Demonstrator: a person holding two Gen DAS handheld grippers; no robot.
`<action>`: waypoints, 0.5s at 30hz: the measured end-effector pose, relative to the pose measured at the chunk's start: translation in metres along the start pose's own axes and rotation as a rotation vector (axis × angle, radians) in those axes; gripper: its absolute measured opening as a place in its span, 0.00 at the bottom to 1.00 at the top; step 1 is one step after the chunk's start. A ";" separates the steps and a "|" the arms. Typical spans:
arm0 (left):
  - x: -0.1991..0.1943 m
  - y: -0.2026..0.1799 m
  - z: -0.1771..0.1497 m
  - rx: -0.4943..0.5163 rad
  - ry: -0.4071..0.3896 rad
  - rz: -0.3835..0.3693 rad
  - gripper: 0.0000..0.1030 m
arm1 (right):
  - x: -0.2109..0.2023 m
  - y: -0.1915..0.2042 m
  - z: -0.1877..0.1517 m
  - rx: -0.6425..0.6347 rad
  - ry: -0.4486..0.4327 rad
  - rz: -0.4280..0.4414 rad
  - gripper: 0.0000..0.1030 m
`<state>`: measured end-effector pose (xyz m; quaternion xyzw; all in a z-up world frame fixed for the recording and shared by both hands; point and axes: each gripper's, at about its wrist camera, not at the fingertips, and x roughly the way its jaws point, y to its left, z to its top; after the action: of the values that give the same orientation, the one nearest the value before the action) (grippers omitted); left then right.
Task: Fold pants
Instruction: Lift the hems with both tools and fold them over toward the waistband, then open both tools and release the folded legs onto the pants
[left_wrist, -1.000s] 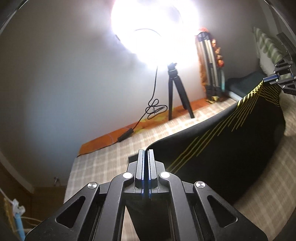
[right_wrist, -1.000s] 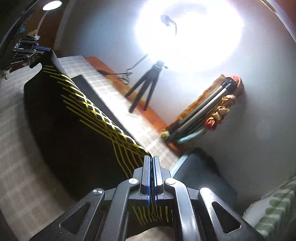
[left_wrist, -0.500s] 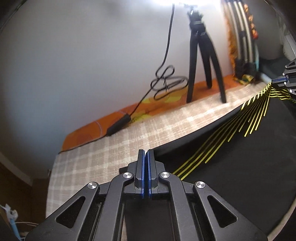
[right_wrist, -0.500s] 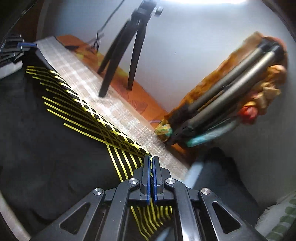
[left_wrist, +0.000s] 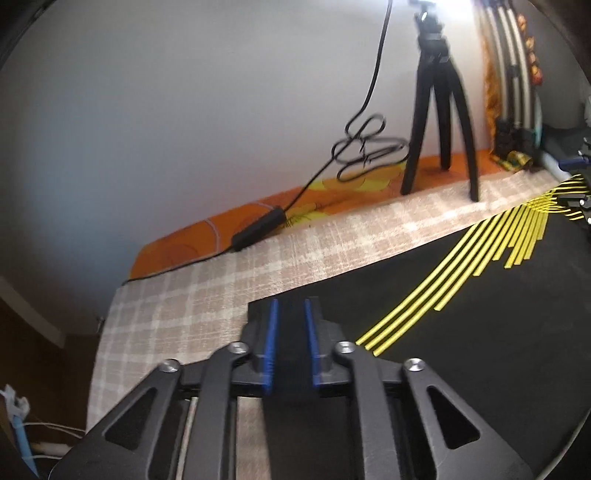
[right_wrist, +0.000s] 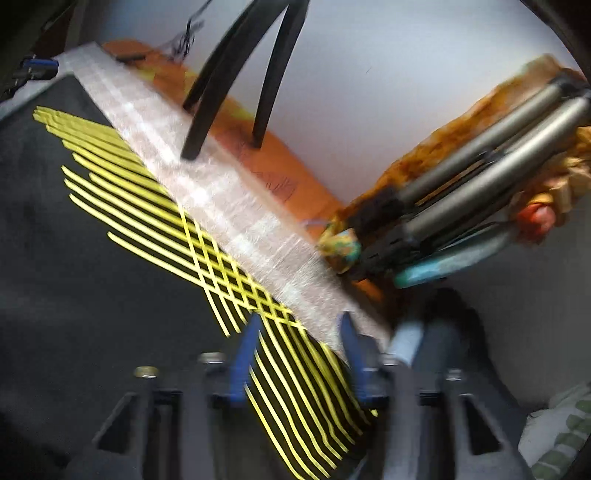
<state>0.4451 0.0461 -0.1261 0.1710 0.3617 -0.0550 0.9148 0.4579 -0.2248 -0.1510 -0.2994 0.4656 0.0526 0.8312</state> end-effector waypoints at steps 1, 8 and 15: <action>-0.011 0.001 0.000 0.005 -0.014 0.001 0.17 | -0.008 -0.002 -0.001 0.014 -0.012 0.008 0.55; -0.096 -0.020 -0.027 0.029 -0.069 -0.169 0.30 | -0.090 -0.011 -0.042 0.144 -0.118 0.154 0.71; -0.133 -0.079 -0.082 0.016 0.023 -0.395 0.30 | -0.126 -0.007 -0.126 0.295 -0.091 0.267 0.71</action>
<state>0.2774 -0.0016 -0.1131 0.1046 0.3984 -0.2346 0.8805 0.2961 -0.2751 -0.0956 -0.1074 0.4657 0.1073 0.8718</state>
